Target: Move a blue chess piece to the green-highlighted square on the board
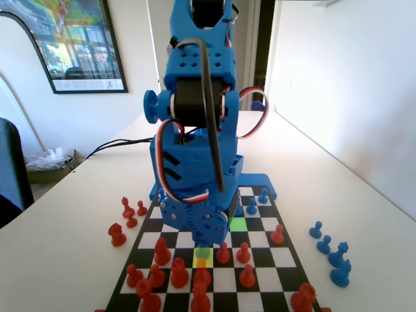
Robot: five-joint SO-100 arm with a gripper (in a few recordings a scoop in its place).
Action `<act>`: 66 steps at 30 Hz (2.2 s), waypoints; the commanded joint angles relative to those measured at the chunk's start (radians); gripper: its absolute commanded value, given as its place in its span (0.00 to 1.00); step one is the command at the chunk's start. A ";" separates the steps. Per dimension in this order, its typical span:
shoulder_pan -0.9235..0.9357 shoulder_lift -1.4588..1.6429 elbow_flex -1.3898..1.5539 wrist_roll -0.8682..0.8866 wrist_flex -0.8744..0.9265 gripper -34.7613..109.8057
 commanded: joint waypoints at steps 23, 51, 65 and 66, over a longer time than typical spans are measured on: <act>-0.190 0.523 0.252 0.025 0.193 0.25; -0.250 0.183 0.202 0.077 -0.035 0.25; -0.249 0.150 0.268 0.077 -0.129 0.25; -0.249 0.150 0.272 0.075 -0.132 0.25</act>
